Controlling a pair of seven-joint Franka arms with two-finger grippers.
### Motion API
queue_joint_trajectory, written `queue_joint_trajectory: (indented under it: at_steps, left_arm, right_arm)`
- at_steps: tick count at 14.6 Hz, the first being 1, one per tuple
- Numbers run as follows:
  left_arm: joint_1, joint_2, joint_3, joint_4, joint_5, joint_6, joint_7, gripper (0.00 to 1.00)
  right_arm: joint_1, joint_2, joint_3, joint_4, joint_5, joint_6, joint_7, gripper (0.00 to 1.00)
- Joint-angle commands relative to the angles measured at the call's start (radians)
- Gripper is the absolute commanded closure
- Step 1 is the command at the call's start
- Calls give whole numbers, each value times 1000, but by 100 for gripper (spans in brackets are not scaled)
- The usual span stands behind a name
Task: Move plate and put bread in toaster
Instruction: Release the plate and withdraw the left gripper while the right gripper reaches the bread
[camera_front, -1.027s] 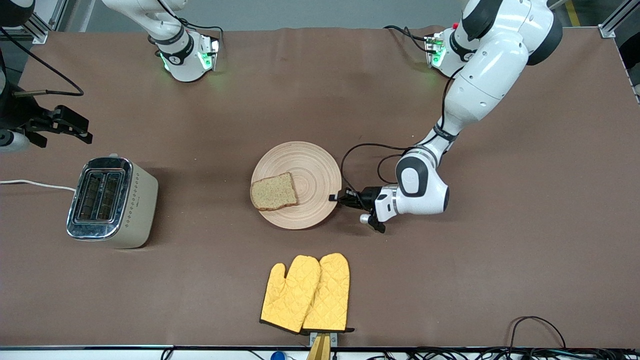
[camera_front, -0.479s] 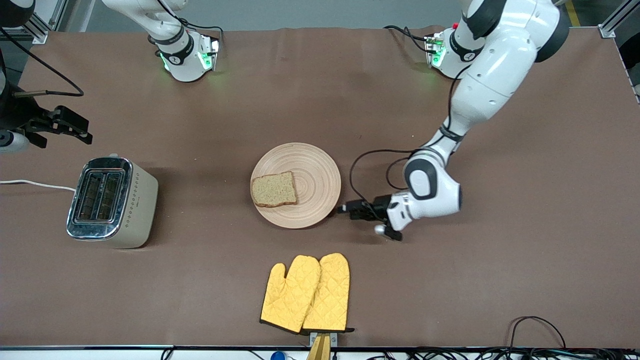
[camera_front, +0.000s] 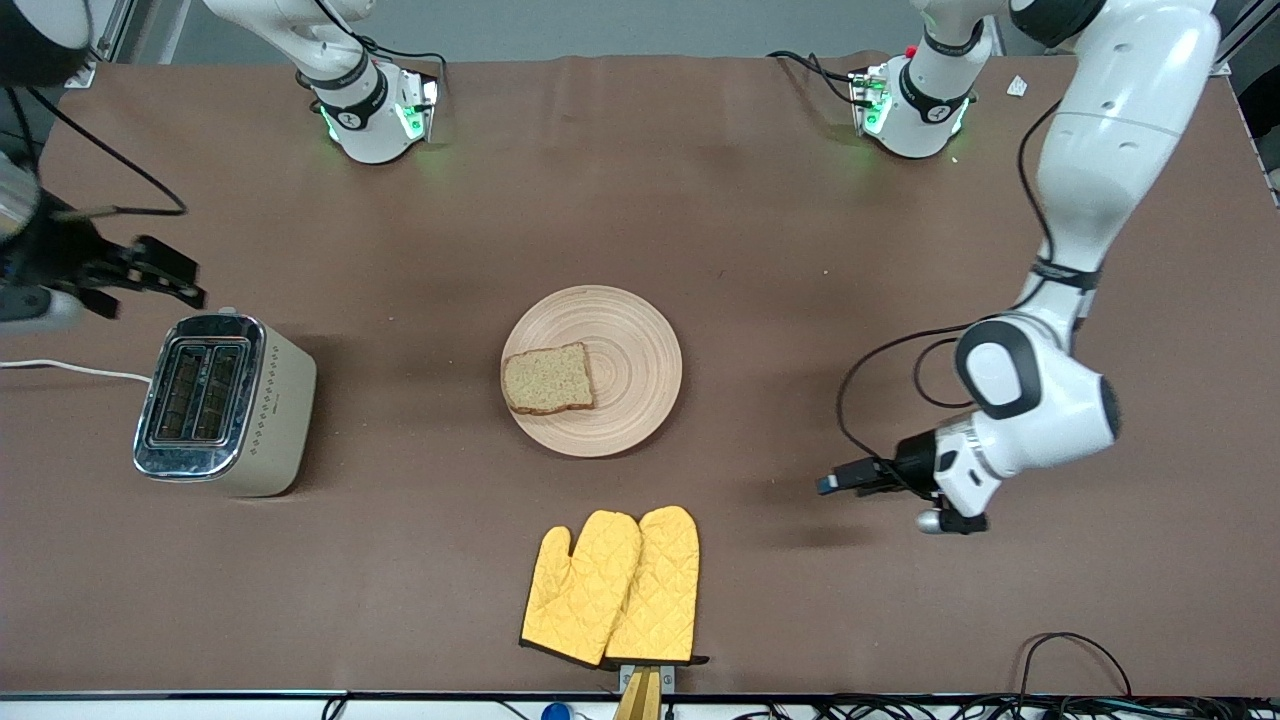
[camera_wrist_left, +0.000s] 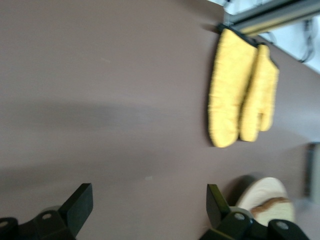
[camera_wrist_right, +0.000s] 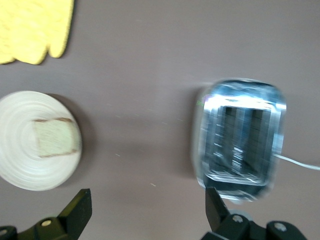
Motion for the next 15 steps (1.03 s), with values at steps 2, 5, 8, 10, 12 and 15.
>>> queue_joint_trajectory:
  at_steps: [2, 5, 8, 10, 12, 15]
  left_arm:
    - [75, -96, 5, 77, 298, -250, -172, 0]
    - [112, -224, 12, 79, 391, -418, -226, 0]
    - [138, -349, 12, 79, 510, -553, -254, 0]
    - [140, -434, 12, 79, 601, -625, -265, 0]
    - [138, -505, 14, 82, 667, -697, -258, 0]
    - [132, -588, 63, 76, 692, -733, -249, 0]
  right_arm:
    - [105, 40, 2, -140, 51, 165, 146, 0]
    - [228, 93, 0, -242, 41, 339, 267, 0]
    - [283, 148, 0, -370, 38, 556, 270, 0]
    - [331, 223, -1, -367, 35, 622, 304, 0]
    - [371, 286, -1, -370, 35, 689, 338, 0]
    - [401, 336, -3, -367, 34, 717, 355, 0]
